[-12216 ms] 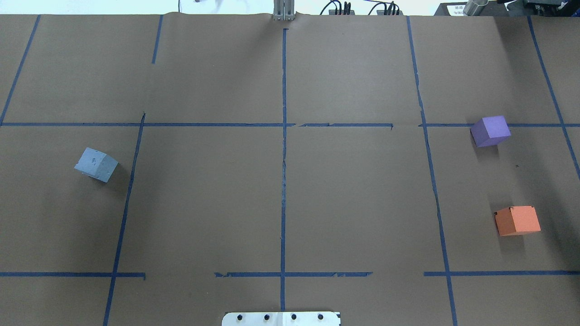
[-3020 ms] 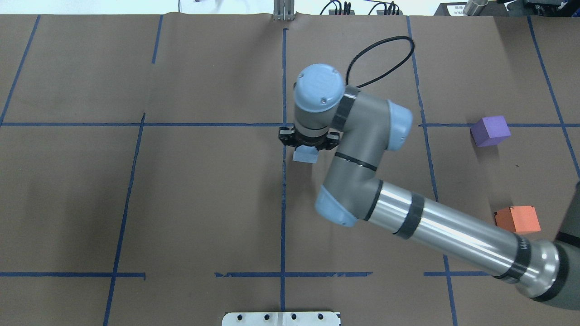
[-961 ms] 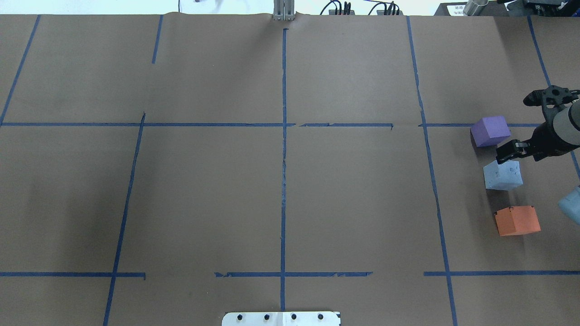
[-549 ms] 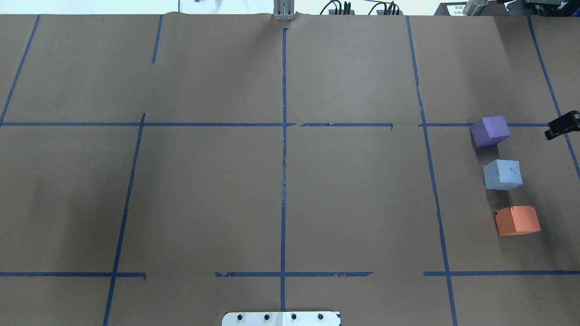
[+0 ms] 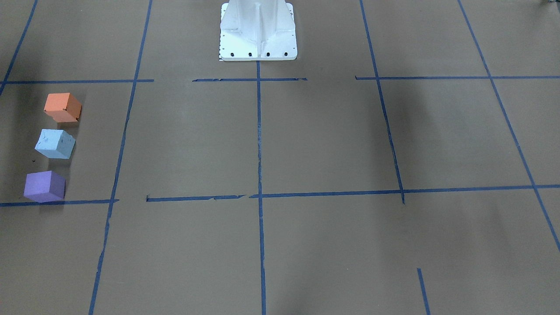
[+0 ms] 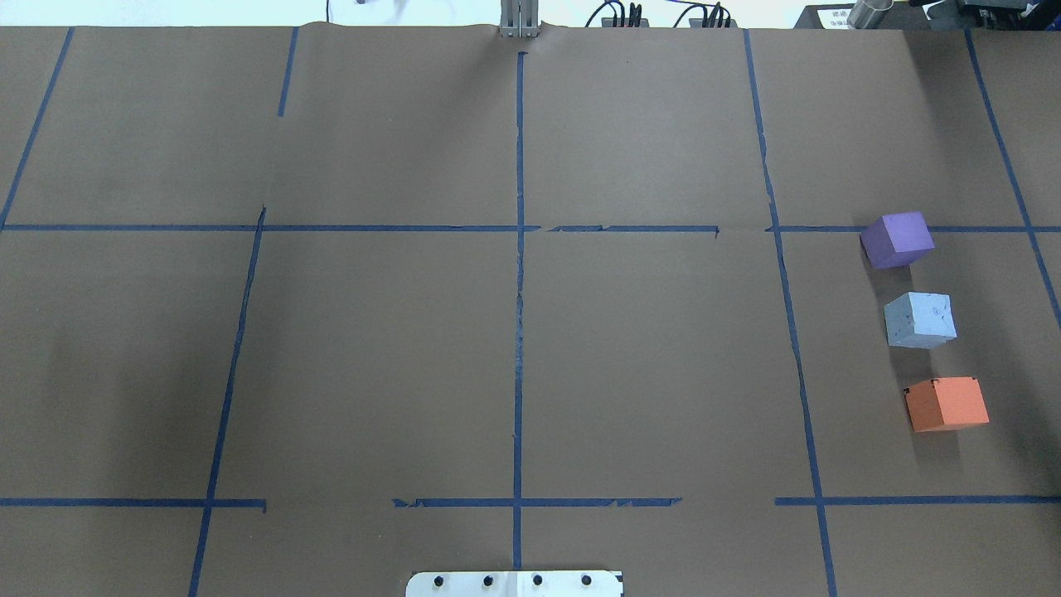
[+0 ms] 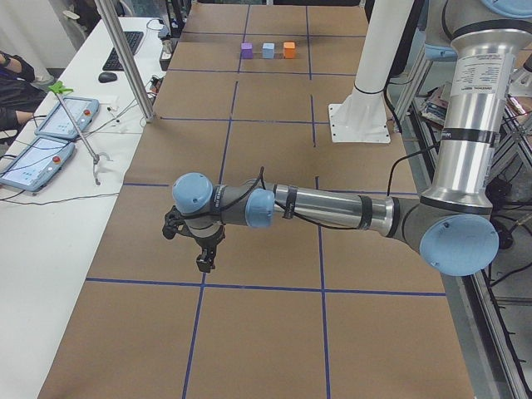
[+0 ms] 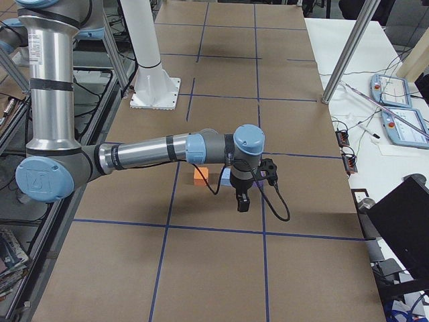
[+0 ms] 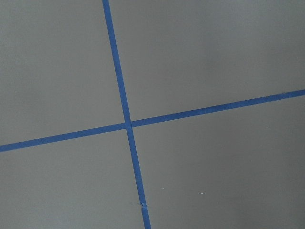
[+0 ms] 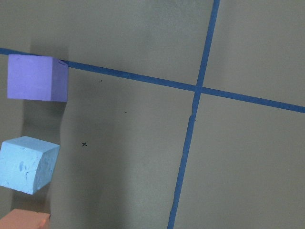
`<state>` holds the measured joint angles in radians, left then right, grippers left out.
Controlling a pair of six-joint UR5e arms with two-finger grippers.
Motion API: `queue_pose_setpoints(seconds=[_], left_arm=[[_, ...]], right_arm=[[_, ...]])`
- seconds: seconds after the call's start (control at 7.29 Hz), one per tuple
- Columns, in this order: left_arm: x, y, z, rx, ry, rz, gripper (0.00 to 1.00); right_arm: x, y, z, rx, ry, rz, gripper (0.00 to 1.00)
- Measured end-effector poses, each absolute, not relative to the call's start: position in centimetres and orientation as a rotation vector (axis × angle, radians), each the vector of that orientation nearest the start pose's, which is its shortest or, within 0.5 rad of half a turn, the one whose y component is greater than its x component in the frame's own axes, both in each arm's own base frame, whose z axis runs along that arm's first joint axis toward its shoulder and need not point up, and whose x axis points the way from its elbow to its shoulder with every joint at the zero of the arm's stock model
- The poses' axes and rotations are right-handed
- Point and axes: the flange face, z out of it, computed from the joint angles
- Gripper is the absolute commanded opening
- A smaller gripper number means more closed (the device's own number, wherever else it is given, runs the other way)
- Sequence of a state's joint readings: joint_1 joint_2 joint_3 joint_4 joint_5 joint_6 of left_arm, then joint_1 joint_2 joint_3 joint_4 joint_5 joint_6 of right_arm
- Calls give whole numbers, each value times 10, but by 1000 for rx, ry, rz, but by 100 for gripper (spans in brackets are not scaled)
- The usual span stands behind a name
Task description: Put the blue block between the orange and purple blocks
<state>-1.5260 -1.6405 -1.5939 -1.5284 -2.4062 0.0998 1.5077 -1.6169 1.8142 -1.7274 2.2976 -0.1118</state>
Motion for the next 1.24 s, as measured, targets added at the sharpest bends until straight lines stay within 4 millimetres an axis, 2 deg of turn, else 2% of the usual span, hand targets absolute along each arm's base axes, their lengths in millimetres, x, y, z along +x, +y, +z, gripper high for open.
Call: queue_pose_setpoints(seconds=[0.41,0.69,1.24], left_arm=[[-39,-492,646,39,822,141,100],[-39,-484,651,31,820,138,100],[-39,-485,649,36,821,141,100]], right_arm=[[39,-469,584,43,-727,-166,100],[37,-469,584,42,-726,-167,100],[32,-470,582,43,-726,-178,100]])
